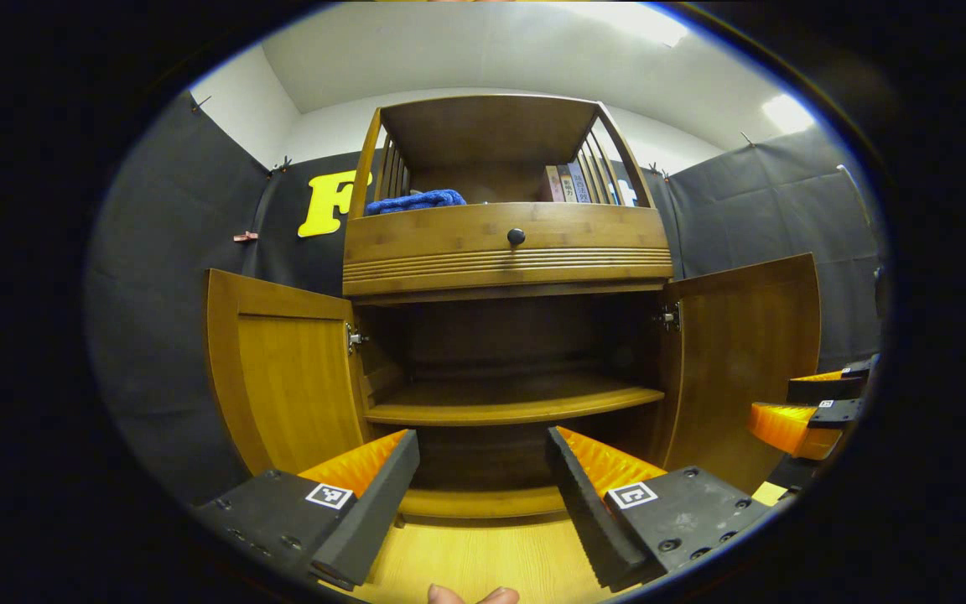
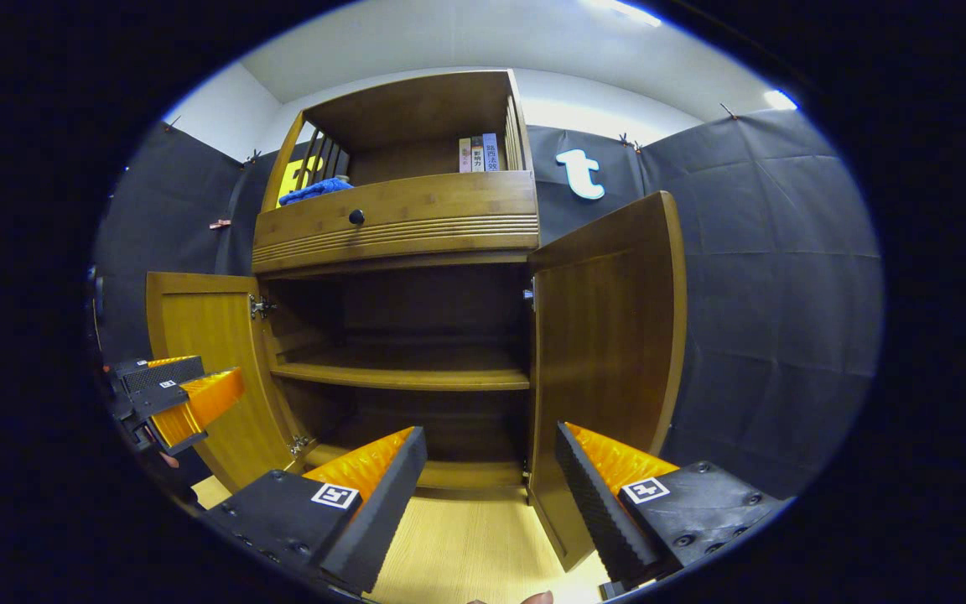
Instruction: Open the right door of the double-door shoe cabinet with the right hand, and open the left door with the left hand.
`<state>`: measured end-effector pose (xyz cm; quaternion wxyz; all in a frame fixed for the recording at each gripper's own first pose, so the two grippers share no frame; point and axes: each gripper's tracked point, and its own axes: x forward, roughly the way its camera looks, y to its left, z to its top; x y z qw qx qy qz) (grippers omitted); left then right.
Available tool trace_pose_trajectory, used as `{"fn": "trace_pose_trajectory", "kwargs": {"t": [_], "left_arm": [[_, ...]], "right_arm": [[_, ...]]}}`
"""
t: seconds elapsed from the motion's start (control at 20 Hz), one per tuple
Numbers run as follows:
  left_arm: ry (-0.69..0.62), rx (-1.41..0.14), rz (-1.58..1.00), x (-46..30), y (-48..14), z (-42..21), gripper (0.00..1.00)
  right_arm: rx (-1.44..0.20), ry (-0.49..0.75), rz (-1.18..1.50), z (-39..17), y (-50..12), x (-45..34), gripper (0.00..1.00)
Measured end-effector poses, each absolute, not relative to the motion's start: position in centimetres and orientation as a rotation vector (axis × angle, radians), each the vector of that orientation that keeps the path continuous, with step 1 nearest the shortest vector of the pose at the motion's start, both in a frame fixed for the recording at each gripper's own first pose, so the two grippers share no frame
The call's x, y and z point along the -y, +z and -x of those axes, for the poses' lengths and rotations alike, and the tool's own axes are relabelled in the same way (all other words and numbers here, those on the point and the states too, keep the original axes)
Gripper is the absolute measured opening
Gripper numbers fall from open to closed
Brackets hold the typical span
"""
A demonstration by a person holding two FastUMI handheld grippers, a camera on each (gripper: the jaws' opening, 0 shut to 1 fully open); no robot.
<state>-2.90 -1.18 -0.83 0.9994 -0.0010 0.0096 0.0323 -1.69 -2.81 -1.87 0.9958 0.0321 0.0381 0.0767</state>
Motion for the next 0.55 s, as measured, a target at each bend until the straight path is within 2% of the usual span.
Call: {"fn": "trace_pose_trajectory", "kwargs": {"t": [0.25, 0.3, 0.55], "left_arm": [[0.057, -0.014, -0.002, 1.32, -0.57, 3.07, 0.92], [0.056, -0.015, 0.0, 1.23, -0.76, 3.18, 0.95], [0.052, -0.015, 0.0, 1.32, -0.94, 3.11, 0.95]], "right_arm": [[-0.078, 0.15, -0.067, 1.77, -1.85, 2.65, 0.98], [-0.079, 0.153, -0.063, 1.86, -1.98, 2.6, 0.98], [-0.084, 0.158, -0.052, 1.92, -2.08, 2.27, 0.98]]}}
